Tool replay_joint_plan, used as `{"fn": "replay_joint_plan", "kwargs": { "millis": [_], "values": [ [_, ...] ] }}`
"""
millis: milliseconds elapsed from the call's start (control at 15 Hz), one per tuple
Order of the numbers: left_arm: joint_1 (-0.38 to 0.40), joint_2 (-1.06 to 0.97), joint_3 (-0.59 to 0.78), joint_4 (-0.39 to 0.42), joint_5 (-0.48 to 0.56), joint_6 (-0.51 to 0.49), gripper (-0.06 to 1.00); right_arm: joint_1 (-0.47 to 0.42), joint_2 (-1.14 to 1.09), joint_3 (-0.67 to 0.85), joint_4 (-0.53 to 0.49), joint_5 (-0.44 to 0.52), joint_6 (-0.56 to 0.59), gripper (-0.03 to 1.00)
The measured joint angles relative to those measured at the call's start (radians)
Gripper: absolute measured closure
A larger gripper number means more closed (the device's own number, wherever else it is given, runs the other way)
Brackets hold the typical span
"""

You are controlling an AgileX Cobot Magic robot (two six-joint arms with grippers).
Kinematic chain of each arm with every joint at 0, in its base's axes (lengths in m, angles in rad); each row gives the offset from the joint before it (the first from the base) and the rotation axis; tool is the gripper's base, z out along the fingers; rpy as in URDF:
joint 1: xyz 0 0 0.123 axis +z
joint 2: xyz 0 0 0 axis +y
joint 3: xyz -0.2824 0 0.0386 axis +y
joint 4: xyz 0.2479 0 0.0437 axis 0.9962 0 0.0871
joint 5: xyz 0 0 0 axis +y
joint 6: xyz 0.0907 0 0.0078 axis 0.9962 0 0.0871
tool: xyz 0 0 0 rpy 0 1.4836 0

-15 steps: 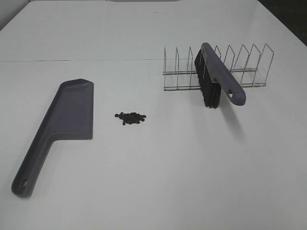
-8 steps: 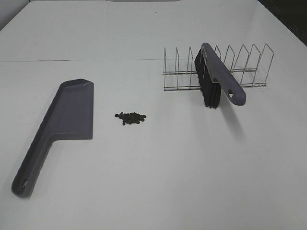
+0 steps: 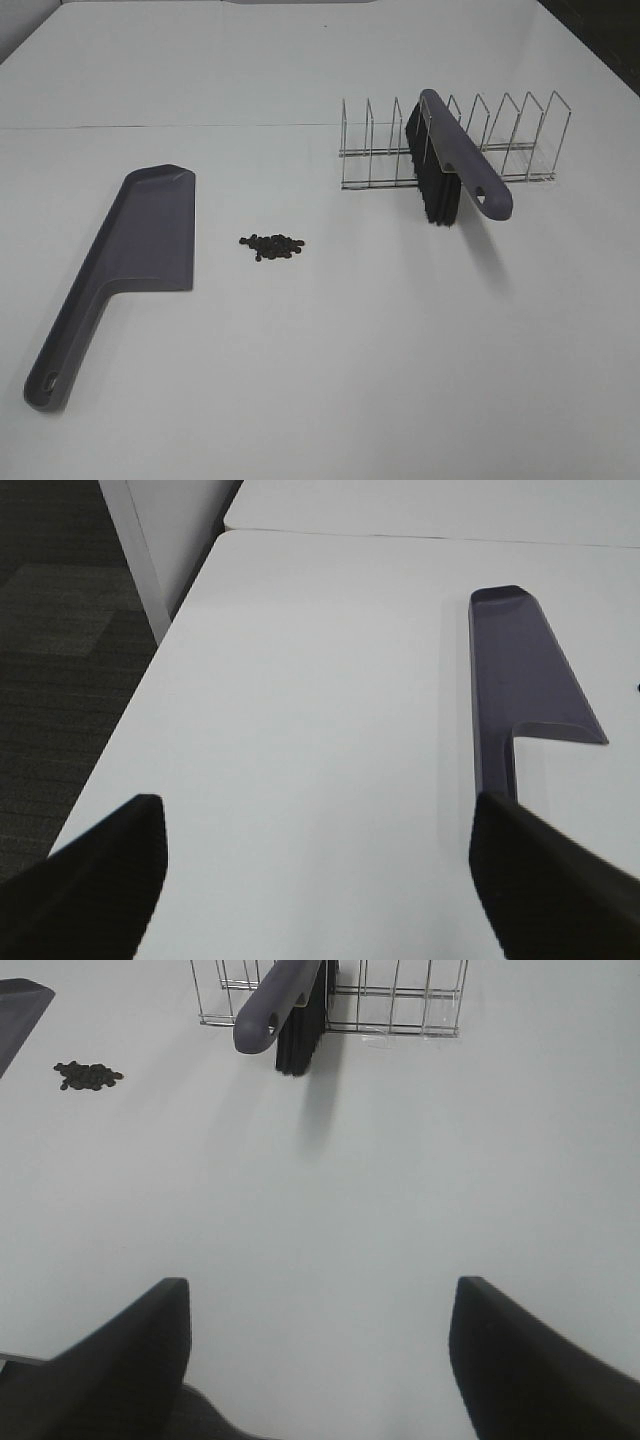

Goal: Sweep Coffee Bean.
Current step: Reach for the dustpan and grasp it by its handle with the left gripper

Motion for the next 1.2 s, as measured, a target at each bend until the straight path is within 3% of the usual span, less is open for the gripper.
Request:
{"fn": "replay_joint_plan", "kwargs": {
  "millis": [267,1200],
  "values": [
    [0.0,0.019,0.0,-0.021,0.0,0.043,0.18,0.0,0.0,0.0,0.003,0.0,0.0,0.36],
    [0.0,0.019,0.0,-0.021,0.0,0.046,0.18,0.0,0.0,0.0,0.01,0.0,0.0,0.34]
  ]
}}
